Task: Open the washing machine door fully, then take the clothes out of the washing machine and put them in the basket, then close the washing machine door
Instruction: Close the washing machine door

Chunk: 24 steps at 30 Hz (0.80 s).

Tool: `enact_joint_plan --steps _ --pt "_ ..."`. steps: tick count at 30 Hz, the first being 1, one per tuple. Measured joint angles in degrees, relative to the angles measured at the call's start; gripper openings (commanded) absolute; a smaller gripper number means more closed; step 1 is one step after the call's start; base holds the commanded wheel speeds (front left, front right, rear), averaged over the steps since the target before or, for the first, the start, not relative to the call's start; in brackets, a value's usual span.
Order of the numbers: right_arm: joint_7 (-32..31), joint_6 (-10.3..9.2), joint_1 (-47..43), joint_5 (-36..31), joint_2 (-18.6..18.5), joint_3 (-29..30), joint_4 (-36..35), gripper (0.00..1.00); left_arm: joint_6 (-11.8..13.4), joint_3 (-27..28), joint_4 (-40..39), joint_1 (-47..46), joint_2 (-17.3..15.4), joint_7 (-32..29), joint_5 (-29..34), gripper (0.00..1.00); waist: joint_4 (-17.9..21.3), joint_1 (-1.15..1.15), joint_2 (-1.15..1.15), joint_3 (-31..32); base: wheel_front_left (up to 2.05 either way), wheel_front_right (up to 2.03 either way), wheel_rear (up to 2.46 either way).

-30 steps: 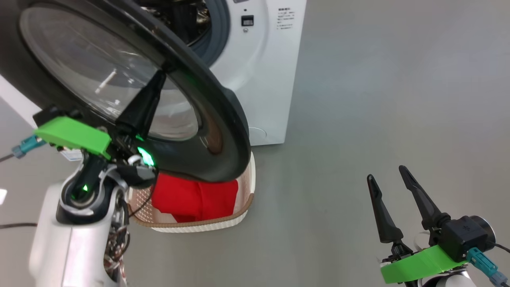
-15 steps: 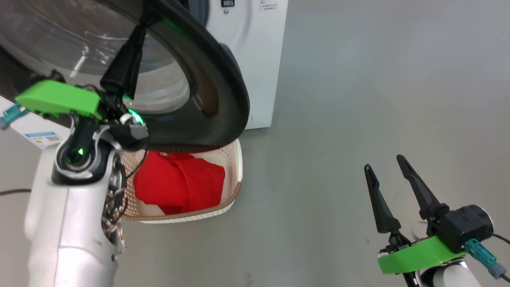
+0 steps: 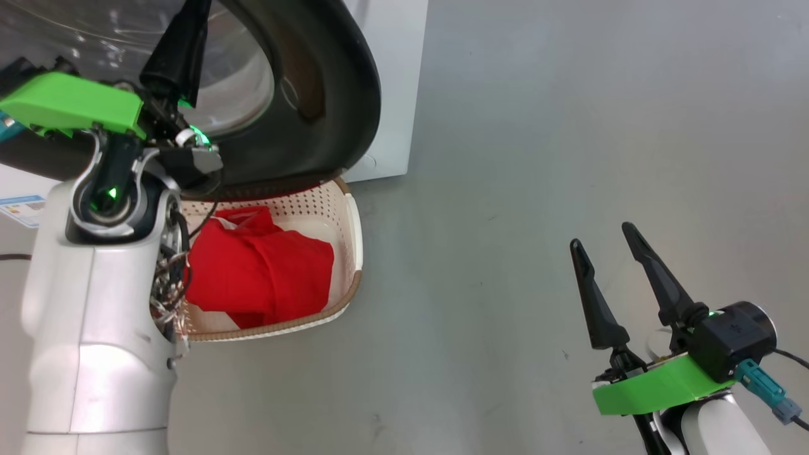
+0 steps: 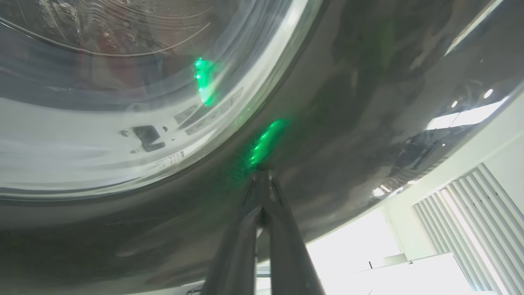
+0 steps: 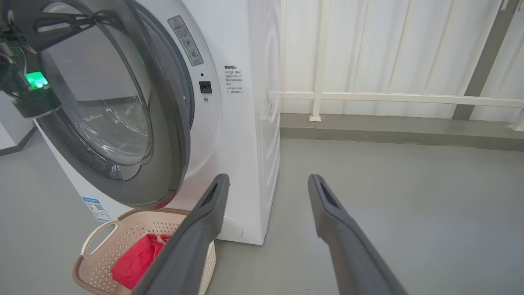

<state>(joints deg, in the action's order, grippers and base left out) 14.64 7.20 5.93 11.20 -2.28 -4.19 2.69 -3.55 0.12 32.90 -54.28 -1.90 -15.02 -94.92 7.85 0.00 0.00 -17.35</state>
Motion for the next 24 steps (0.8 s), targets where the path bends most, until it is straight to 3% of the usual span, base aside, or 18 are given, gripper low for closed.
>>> enact_joint_plan --steps 14,15,16,17,24 --pt "0.0 0.01 0.53 0.23 -0.03 0.09 0.74 1.0 -1.08 -0.41 1.59 -0.81 0.09 0.09 0.32 0.0 0.1 0.0 0.0 0.95 0.0 0.0 0.0" --pt "0.0 0.01 0.53 0.24 -0.04 0.15 0.85 1.0 -1.08 -0.45 1.6 -0.65 0.11 0.37 0.6 0.05 -0.01 0.0 0.0 1.2 0.0 0.0 0.0" --pt "0.0 0.0 0.52 0.32 -0.04 0.25 0.9 1.0 -1.08 -0.49 1.51 -0.35 0.11 0.77 0.97 0.36 -0.16 0.0 0.0 1.45 0.0 0.0 0.0" --pt "0.0 0.0 0.51 0.59 -0.04 0.34 0.93 1.0 -1.08 -0.53 1.22 0.25 0.11 1.27 1.4 1.0 -0.32 0.0 0.0 1.71 0.0 0.0 0.0" --pt "0.0 0.01 0.04 1.63 -0.09 1.53 1.32 1.0 -2.08 -4.1 -4.25 8.84 -1.09 2.03 6.31 1.0 -1.78 0.0 0.0 3.79 0.0 0.0 0.0"
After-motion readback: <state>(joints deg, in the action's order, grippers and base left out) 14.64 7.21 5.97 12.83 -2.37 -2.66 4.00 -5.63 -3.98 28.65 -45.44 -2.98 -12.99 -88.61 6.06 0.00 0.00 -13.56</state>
